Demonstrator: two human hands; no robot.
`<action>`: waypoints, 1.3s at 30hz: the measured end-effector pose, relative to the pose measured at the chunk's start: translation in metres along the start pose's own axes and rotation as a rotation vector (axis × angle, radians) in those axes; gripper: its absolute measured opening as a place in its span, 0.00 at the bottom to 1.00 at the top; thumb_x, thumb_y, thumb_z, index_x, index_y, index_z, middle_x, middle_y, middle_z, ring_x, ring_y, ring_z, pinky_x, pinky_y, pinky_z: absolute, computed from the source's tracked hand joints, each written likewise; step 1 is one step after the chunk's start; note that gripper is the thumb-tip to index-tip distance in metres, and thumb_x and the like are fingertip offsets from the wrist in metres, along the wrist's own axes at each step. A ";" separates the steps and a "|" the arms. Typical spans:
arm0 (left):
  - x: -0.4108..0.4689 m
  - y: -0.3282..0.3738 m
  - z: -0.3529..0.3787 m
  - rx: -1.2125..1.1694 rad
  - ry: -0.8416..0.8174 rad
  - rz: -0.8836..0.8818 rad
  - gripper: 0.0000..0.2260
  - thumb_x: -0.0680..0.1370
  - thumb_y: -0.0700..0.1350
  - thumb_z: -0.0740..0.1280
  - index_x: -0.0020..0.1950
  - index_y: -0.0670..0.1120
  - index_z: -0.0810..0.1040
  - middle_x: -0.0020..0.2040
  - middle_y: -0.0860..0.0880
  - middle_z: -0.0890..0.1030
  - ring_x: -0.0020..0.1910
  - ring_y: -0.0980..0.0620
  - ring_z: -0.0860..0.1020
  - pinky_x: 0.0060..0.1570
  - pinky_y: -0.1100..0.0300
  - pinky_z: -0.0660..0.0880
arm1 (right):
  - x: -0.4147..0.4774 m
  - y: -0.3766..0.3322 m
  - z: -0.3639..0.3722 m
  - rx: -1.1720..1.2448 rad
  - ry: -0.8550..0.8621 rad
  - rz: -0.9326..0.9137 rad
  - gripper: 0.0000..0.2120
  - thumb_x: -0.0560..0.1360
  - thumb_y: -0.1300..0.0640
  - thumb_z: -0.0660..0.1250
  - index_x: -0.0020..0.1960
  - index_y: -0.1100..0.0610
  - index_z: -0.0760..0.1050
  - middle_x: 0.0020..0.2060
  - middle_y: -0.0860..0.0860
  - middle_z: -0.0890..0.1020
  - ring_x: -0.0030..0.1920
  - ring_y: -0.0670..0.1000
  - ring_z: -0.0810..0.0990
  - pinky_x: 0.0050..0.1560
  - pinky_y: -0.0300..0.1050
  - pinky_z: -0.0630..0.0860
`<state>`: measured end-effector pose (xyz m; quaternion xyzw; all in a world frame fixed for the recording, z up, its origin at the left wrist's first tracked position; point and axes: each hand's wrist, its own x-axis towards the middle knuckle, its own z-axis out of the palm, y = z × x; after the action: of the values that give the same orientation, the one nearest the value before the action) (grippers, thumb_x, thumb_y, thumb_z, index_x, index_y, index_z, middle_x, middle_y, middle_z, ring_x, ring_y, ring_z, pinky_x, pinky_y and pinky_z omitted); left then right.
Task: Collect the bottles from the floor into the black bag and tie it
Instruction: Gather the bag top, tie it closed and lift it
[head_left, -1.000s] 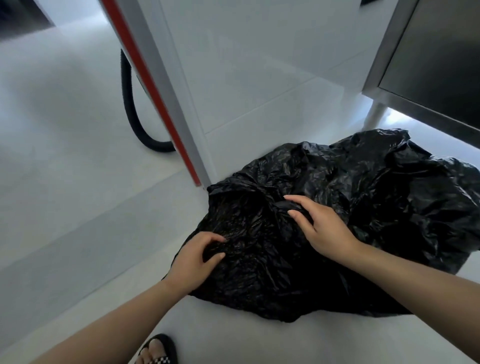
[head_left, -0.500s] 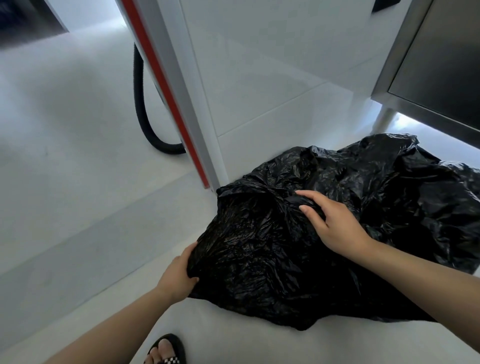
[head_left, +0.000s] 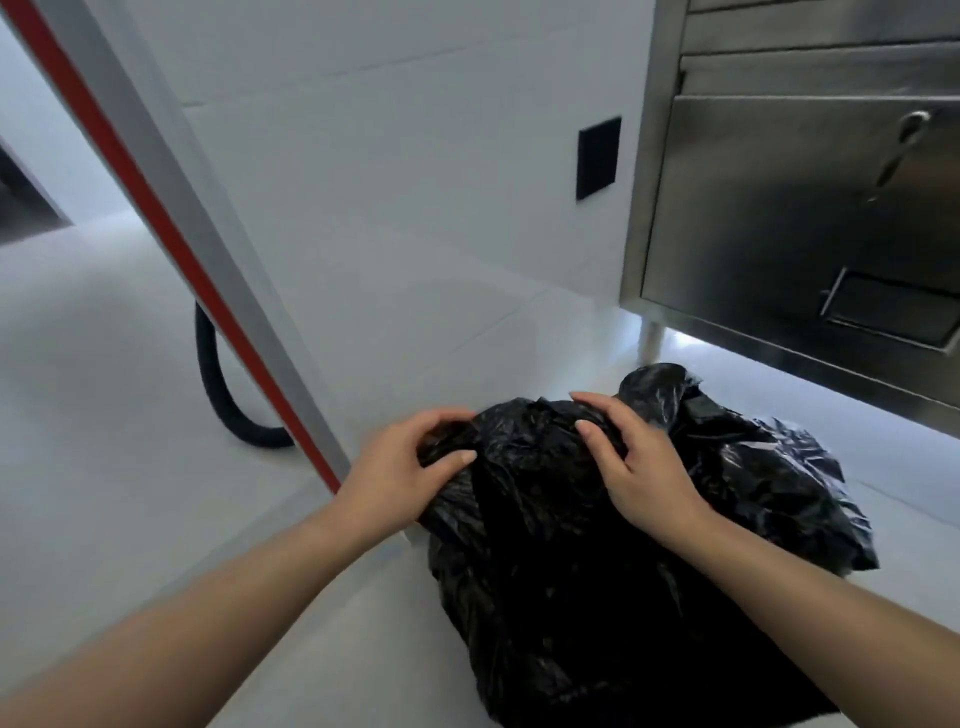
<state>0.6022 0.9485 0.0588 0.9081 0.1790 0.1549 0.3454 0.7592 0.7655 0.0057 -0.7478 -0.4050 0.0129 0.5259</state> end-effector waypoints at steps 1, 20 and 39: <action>0.020 0.018 0.001 -0.011 -0.002 0.041 0.13 0.72 0.46 0.72 0.56 0.56 0.78 0.48 0.63 0.79 0.47 0.72 0.76 0.48 0.80 0.67 | 0.009 -0.004 -0.013 -0.002 0.065 -0.005 0.13 0.77 0.55 0.62 0.61 0.51 0.74 0.40 0.31 0.77 0.43 0.30 0.76 0.42 0.22 0.67; 0.082 0.063 0.078 -0.625 -0.459 -0.102 0.30 0.67 0.34 0.75 0.65 0.51 0.74 0.58 0.50 0.82 0.56 0.55 0.80 0.58 0.62 0.75 | 0.010 0.030 -0.065 0.052 0.295 0.246 0.11 0.78 0.52 0.61 0.59 0.49 0.75 0.51 0.39 0.80 0.52 0.35 0.76 0.50 0.25 0.69; 0.088 0.066 0.101 -0.141 0.095 0.448 0.06 0.71 0.56 0.67 0.39 0.56 0.74 0.50 0.61 0.74 0.51 0.61 0.74 0.53 0.70 0.67 | -0.006 0.025 -0.064 0.109 0.279 0.205 0.11 0.77 0.52 0.61 0.59 0.43 0.74 0.51 0.33 0.78 0.53 0.32 0.75 0.50 0.23 0.67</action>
<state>0.7358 0.8827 0.0461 0.8905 -0.0219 0.2823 0.3561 0.7985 0.7086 0.0115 -0.7502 -0.2484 -0.0153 0.6126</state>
